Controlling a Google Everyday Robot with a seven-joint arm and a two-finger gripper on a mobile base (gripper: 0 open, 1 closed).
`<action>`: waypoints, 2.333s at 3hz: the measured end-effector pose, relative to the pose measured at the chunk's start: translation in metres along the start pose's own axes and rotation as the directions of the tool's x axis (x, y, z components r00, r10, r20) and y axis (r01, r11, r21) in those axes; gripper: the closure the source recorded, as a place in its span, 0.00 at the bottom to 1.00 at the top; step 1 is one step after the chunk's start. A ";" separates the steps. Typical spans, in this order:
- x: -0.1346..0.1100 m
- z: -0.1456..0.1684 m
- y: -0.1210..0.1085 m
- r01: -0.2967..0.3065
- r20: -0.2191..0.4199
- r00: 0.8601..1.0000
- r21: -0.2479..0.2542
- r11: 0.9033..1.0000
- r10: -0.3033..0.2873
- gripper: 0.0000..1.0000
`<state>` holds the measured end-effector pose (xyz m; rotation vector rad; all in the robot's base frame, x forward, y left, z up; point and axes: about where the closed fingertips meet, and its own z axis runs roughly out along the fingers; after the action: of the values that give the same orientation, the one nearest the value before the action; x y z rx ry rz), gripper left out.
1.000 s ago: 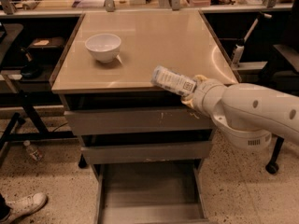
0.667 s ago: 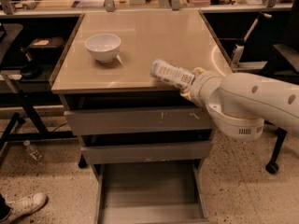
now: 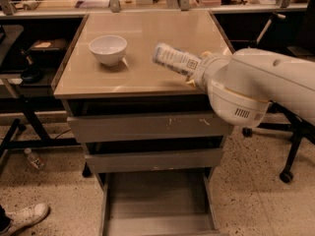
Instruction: Pick blue plastic bottle from bottom drawer and place on counter
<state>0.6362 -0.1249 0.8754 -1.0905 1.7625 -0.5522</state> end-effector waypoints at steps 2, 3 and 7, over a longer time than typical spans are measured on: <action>-0.041 0.011 -0.037 -0.026 0.003 1.000 -0.032 0.999 0.026 1.00; -0.040 0.036 -0.040 -0.037 -0.027 0.999 -0.092 0.995 0.034 1.00; -0.021 0.070 -0.008 -0.034 -0.077 0.997 -0.213 0.976 0.018 1.00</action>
Offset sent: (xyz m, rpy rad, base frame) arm 0.0608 0.0138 0.0693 -0.0557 0.1622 0.1286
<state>0.7049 -0.1041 0.8612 -1.2056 1.9331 -0.3971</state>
